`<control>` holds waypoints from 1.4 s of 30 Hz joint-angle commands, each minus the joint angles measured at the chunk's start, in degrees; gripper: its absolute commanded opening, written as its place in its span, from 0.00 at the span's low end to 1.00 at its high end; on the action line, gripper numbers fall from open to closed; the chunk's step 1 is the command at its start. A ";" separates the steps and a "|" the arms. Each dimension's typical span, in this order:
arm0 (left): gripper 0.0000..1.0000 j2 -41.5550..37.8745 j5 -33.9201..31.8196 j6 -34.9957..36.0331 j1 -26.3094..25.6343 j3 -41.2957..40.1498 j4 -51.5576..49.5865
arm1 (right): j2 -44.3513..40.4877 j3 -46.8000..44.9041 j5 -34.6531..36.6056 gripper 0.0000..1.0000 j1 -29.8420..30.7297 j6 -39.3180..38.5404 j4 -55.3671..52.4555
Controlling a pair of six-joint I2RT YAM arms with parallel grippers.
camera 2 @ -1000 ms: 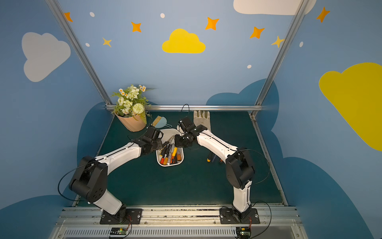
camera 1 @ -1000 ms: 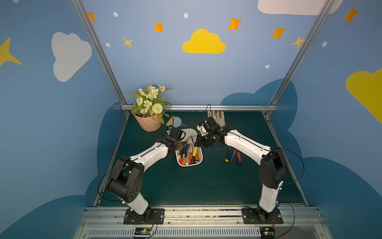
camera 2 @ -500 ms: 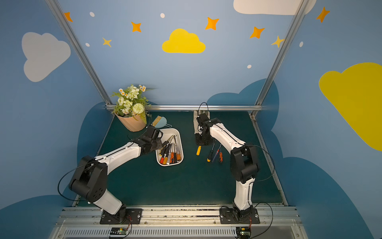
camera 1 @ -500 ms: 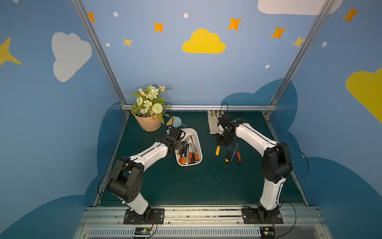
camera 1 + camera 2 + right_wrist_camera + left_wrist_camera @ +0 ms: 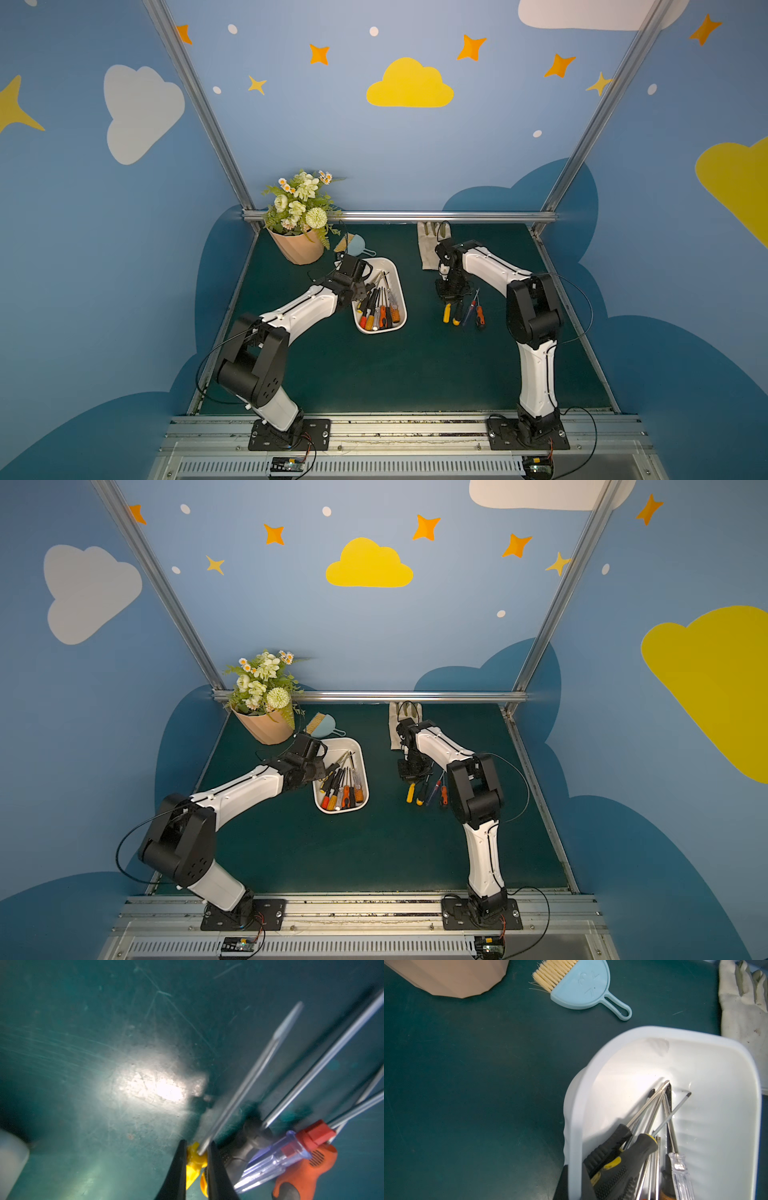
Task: Take out the screwdriver from the storage box
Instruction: Place the screwdriver at the center of the board.
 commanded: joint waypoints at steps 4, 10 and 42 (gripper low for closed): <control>0.02 -1.38 -0.38 -0.15 0.54 2.88 2.91 | 3.64 4.70 3.01 0.00 -0.63 -1.82 -3.96; 0.02 -1.29 -0.29 -0.16 0.51 2.89 2.89 | 5.94 5.99 6.22 0.00 -0.45 -2.88 -6.71; 0.02 -1.09 0.41 -0.51 0.72 2.91 2.90 | 8.83 5.80 4.56 0.27 -0.49 -2.62 -6.27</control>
